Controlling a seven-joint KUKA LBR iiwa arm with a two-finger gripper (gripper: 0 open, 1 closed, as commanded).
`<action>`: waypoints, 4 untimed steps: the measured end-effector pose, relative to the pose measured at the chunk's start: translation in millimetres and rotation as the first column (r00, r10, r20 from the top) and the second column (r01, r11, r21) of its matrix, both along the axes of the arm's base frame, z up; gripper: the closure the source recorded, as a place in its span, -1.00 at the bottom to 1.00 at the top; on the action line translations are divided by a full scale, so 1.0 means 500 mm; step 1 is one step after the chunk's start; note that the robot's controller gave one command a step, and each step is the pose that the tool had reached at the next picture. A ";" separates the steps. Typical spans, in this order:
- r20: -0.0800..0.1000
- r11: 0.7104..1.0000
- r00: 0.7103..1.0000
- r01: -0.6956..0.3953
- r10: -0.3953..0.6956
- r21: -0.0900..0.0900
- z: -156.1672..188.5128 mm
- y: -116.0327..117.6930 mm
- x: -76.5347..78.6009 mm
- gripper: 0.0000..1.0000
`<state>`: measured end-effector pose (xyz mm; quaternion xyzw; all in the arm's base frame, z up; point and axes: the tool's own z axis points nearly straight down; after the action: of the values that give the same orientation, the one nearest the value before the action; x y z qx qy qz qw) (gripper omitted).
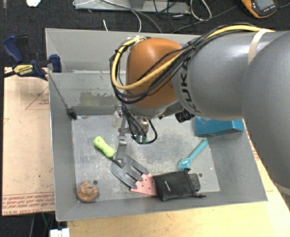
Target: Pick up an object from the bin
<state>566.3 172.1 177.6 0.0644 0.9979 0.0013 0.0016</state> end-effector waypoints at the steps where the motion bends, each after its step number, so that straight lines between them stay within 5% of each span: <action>1: 0.001 0.992 0.992 -0.124 0.124 0.000 -0.035 -0.017 0.014 -1.00; 2: -0.004 0.997 0.997 0.082 -0.082 0.000 -0.117 -0.008 0.007 -1.00; 3: 0.006 0.991 0.991 -0.135 0.135 0.000 -0.218 0.002 0.022 -1.00; 4: 0.000 0.987 0.987 0.161 -0.161 0.002 -0.214 0.011 -0.012 1.00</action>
Offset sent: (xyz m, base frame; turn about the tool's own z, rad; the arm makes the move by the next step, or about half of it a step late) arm 0.0024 -0.0034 -0.0614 0.0850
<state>560.2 177.9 70.4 0.1449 0.9894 0.0022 0.0019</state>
